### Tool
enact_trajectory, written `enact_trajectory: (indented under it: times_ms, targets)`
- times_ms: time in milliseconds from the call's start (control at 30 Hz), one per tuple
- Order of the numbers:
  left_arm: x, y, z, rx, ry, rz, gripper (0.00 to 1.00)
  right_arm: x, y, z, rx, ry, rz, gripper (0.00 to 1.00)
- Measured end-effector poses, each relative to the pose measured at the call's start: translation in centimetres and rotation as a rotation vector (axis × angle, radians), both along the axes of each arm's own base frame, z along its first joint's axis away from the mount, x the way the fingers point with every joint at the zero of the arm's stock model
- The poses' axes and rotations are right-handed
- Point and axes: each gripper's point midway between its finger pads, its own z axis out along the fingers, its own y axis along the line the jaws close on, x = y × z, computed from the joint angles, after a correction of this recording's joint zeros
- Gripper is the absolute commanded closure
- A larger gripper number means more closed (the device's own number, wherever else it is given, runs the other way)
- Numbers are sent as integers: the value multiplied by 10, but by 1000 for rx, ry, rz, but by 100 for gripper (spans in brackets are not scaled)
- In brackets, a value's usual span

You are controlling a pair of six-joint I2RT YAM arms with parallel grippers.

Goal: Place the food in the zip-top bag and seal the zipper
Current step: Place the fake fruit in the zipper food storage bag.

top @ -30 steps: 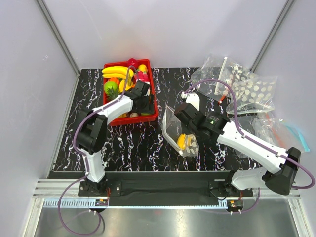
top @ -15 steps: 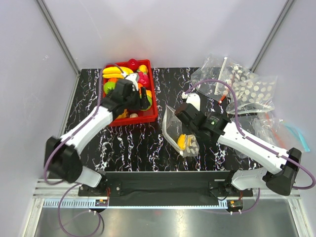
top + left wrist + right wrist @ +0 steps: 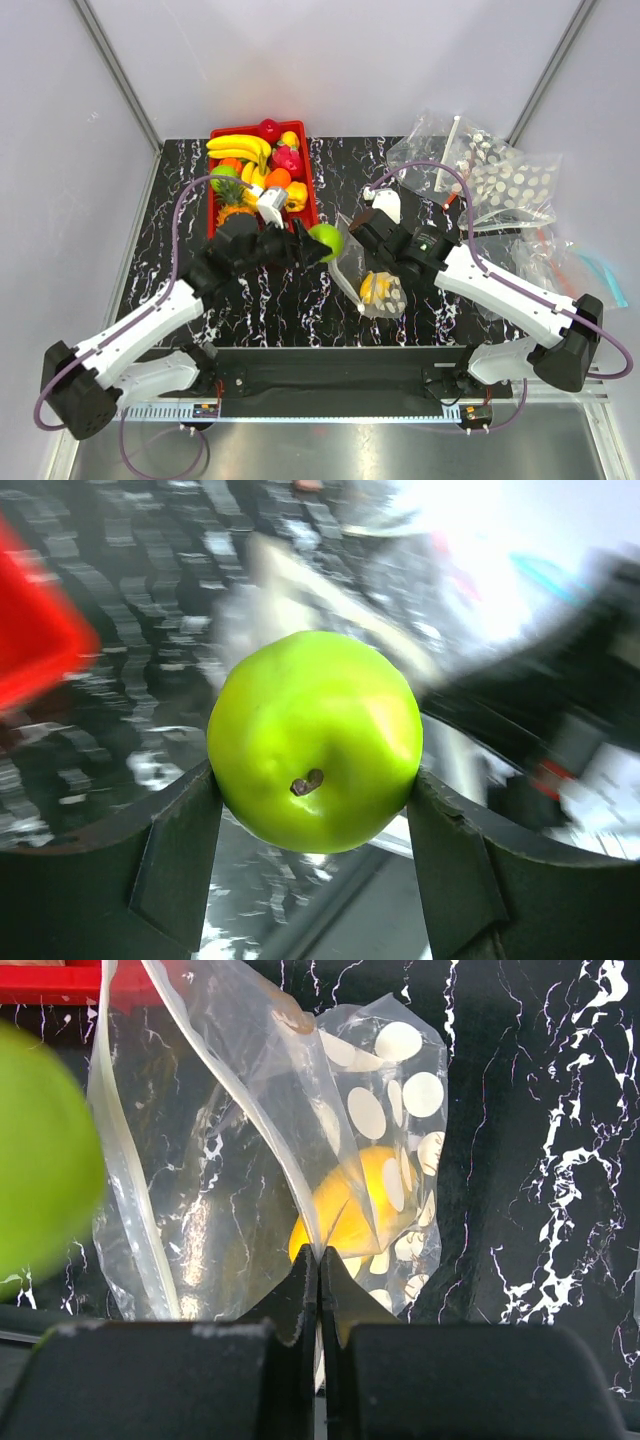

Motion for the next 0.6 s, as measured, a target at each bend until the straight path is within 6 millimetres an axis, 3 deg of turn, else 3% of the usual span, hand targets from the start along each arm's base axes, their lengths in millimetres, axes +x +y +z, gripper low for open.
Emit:
enact_trajectory:
  times_ms: [133, 267, 367, 533, 600]
  targets:
    - [-36, -20, 21, -72, -60, -99, 43, 0, 1, 1, 4, -2, 0, 100]
    - [-43, -27, 22, -91, -74, -118, 43, 0, 1, 1, 6, 1, 3, 100]
    - [-39, -32, 8, -64, -51, -115, 43, 0, 3, 0, 7, 3, 5, 100]
    - [-30, -44, -39, 29, 41, -120, 39, 2, 5, 0, 7, 4, 7, 100]
    - [-30, -47, -60, 74, 81, -128, 27, 2, 5, 0, 9, 2, 8, 100]
